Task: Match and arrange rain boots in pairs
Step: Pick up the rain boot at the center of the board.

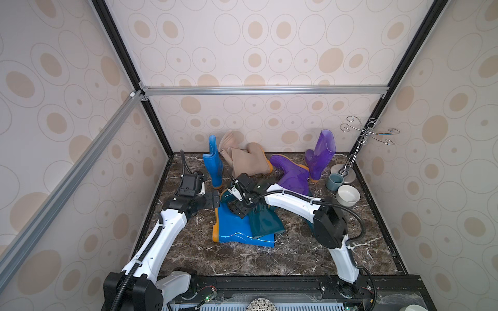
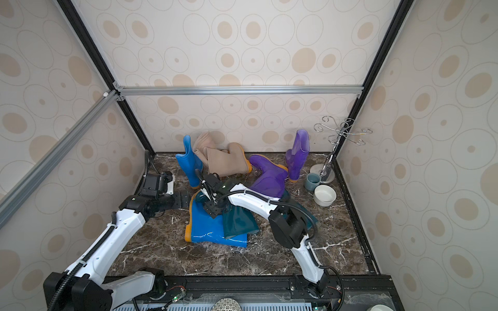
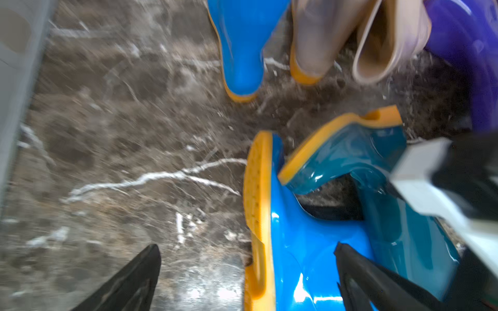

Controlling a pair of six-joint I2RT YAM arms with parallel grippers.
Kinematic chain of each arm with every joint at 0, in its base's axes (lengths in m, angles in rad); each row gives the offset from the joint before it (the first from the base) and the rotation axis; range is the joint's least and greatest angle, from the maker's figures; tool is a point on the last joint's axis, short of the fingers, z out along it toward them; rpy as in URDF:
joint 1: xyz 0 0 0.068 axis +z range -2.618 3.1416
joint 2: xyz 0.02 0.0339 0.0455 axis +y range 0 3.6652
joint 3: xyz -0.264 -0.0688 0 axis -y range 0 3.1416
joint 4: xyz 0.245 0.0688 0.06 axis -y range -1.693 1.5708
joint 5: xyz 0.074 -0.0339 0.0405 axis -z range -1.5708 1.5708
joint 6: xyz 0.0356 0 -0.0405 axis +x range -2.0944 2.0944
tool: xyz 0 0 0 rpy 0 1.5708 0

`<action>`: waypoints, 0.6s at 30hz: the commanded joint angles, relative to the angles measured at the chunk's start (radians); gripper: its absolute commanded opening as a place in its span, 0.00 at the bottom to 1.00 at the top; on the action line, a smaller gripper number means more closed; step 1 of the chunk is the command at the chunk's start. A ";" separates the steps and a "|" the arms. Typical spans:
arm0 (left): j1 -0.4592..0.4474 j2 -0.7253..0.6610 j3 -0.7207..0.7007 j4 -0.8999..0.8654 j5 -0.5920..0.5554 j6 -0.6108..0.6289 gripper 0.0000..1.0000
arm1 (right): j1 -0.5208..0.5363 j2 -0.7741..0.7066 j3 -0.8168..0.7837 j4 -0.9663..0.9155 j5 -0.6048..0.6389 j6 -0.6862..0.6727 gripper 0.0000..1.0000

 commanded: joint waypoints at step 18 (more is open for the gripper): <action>-0.121 0.321 -0.112 0.361 -0.049 -0.129 0.91 | -0.171 -0.067 -0.149 -0.065 0.216 0.038 0.73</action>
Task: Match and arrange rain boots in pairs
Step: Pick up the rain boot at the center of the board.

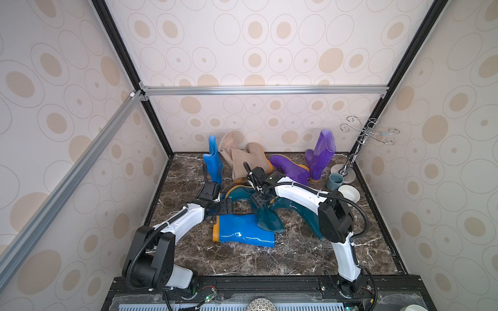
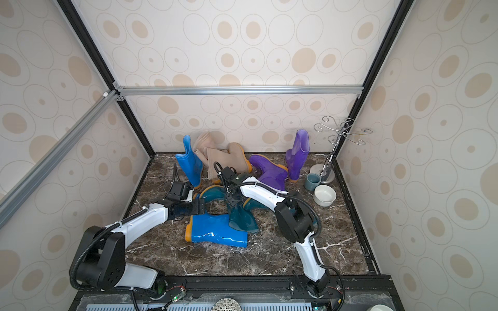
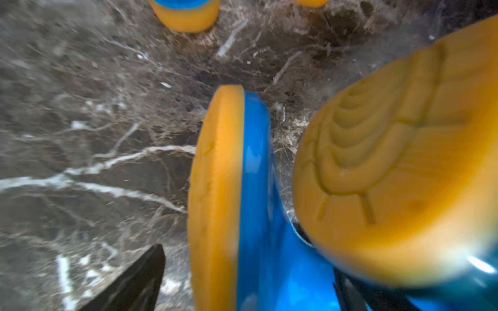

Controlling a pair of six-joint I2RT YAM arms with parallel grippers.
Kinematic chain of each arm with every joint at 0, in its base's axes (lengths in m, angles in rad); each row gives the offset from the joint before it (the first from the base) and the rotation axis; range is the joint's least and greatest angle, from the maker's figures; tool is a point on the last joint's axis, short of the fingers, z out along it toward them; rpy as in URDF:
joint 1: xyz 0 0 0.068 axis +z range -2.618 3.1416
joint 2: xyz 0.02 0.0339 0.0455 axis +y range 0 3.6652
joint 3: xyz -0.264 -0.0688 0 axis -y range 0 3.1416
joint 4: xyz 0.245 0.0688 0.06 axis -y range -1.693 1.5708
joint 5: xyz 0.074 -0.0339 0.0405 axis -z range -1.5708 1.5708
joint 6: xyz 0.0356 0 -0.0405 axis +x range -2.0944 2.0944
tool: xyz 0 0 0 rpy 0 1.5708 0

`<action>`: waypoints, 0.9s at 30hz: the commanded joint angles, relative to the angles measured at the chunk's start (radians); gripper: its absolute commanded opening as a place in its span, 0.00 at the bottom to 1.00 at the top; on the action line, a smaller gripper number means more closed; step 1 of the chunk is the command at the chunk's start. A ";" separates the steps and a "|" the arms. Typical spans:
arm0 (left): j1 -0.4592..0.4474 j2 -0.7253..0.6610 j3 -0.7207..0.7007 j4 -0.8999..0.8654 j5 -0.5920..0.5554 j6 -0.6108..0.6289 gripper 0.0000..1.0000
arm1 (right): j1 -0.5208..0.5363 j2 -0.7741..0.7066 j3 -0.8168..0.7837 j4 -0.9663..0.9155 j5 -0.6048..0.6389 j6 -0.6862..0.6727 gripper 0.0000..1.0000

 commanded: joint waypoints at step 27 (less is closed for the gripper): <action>0.110 -0.226 0.287 -0.507 -0.435 0.221 0.00 | -0.025 0.086 0.066 -0.090 -0.084 0.041 0.76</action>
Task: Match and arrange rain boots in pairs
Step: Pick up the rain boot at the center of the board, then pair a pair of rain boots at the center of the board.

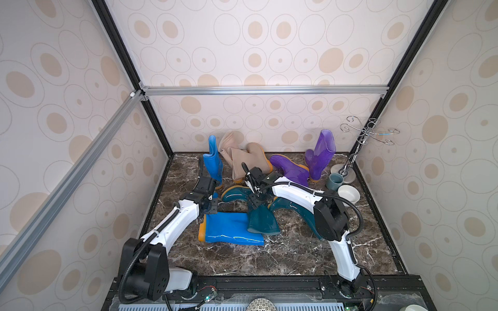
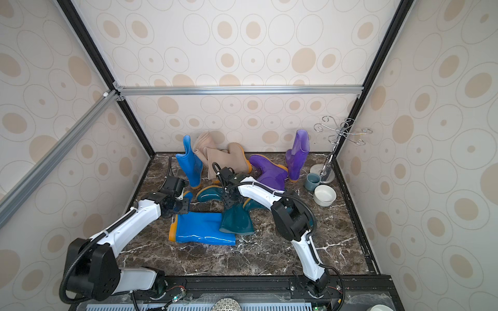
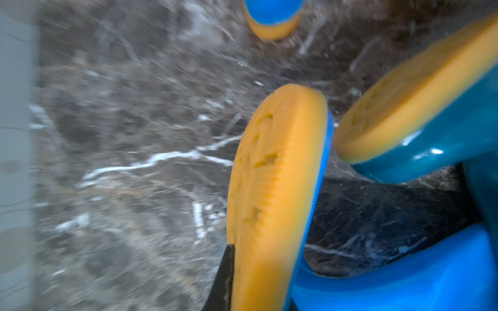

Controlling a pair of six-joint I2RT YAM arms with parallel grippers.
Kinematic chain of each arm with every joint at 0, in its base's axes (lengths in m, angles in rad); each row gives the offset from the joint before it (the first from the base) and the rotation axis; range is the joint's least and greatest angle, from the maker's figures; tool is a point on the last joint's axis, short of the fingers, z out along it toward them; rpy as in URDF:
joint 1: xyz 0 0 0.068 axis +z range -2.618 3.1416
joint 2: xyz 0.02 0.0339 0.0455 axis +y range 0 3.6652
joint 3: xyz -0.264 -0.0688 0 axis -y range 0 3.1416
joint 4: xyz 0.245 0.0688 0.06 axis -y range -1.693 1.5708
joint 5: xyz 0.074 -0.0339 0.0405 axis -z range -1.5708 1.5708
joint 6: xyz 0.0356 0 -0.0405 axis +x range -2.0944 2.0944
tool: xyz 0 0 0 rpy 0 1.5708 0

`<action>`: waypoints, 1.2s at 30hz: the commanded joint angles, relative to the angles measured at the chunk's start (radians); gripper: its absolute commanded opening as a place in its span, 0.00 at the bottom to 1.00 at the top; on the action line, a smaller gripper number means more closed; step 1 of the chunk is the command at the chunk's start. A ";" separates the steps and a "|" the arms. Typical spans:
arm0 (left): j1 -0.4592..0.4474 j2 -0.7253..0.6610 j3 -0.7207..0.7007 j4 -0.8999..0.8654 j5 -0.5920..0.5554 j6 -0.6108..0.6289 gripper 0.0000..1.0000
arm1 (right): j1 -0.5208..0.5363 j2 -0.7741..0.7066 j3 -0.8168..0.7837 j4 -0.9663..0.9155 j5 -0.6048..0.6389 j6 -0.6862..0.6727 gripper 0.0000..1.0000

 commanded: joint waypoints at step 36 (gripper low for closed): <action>0.224 -0.196 0.196 0.086 0.440 0.116 0.00 | -0.105 -0.441 -0.364 0.372 -0.823 0.329 0.97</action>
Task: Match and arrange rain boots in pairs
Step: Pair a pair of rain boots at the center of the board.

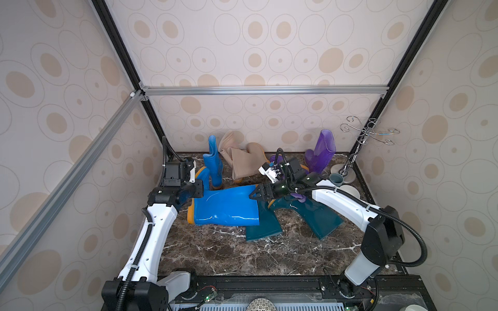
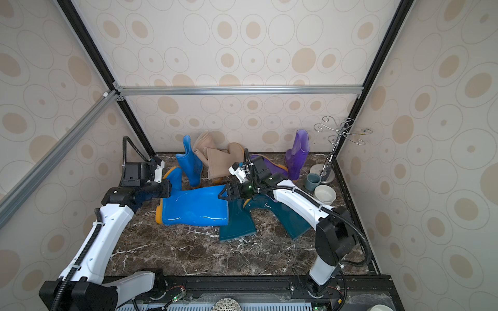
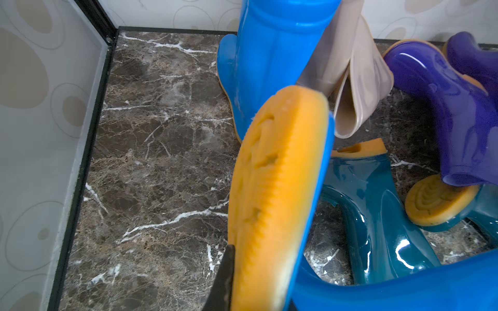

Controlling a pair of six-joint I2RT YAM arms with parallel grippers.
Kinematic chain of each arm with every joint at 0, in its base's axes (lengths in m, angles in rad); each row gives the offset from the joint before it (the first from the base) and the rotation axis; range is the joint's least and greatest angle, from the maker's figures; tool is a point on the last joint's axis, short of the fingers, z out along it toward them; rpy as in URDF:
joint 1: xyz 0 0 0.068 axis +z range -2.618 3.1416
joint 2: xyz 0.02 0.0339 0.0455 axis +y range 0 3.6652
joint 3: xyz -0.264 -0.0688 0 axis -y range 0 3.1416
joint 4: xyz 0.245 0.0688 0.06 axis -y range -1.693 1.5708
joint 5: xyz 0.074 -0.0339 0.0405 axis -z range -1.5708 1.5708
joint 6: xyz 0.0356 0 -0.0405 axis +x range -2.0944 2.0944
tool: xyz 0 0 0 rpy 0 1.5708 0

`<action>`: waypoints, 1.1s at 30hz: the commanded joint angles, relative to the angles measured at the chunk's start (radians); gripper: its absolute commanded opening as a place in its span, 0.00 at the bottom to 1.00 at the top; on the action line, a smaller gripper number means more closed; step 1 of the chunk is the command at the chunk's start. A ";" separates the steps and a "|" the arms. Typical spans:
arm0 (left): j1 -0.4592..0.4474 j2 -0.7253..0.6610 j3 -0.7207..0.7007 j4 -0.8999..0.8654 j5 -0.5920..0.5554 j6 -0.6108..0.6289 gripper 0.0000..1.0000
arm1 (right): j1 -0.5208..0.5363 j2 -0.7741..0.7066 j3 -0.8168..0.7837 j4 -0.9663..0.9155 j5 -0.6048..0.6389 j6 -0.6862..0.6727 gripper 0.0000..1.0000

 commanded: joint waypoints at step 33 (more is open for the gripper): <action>-0.078 -0.583 -0.554 0.406 -0.028 -0.179 1.00 | 0.149 0.349 0.344 0.180 -0.042 0.721 0.00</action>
